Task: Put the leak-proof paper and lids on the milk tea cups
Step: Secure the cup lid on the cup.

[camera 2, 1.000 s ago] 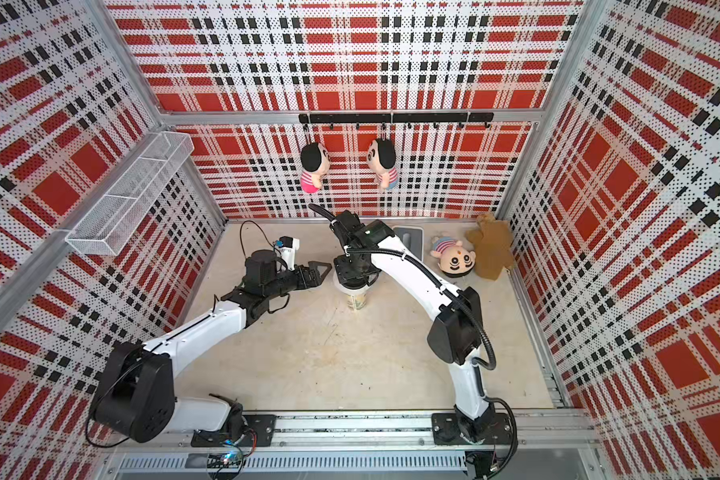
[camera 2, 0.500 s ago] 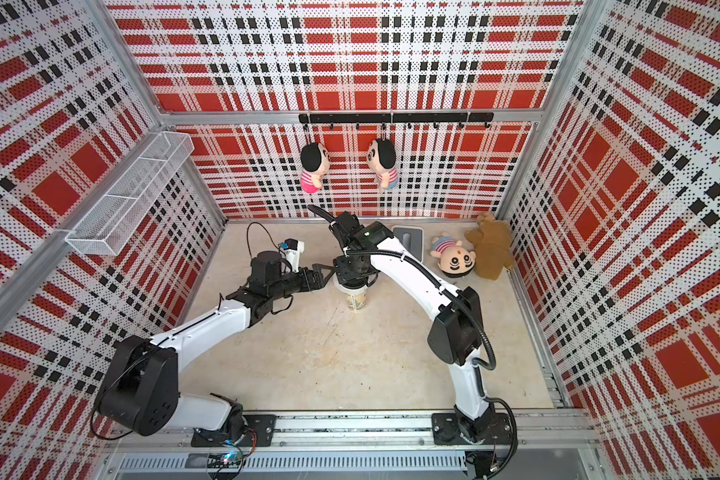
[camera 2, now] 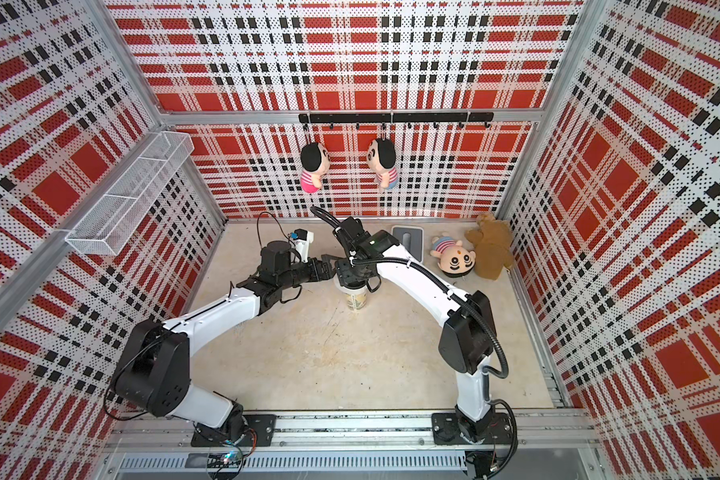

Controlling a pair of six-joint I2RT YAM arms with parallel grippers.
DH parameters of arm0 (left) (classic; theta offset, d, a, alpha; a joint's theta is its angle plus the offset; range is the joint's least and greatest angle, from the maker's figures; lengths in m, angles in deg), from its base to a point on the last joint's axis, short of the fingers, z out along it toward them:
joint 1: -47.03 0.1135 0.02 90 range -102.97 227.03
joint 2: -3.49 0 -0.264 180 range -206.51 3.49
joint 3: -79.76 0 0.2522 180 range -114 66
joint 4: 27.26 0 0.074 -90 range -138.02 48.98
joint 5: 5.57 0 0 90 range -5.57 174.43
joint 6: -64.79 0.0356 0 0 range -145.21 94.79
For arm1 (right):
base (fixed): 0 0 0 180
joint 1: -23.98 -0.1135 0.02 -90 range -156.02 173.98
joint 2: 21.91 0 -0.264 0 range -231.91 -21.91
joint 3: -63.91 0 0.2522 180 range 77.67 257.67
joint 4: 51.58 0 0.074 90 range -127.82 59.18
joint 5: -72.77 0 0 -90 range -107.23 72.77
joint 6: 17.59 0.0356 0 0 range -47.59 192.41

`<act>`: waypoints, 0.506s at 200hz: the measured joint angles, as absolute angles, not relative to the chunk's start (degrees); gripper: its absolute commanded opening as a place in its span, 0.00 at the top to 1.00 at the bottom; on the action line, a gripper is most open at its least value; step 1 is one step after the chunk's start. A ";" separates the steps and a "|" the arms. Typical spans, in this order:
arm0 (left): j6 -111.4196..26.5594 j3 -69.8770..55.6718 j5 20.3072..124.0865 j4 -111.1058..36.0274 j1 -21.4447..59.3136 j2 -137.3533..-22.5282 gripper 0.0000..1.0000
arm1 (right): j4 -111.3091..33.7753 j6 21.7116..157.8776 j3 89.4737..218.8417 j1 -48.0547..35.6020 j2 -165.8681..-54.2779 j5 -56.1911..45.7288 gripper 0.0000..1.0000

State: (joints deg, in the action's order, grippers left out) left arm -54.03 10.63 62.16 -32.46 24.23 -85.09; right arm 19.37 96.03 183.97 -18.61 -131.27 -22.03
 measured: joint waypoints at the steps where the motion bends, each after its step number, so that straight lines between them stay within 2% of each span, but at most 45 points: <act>1: -54.03 10.61 62.16 -32.49 24.23 -85.15 0.01 | 19.31 96.03 183.88 -18.61 -131.23 -22.07 0.36; 101: -51.89 8.35 62.23 -33.08 24.31 -89.59 0.02 | 7.68 96.05 172.08 -20.43 -125.37 -26.49 0.35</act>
State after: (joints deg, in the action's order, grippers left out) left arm -51.89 8.35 62.23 -33.08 24.31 -89.59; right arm 7.68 96.05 172.08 -20.43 -125.37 -26.49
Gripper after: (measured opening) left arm 0.987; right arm 0.742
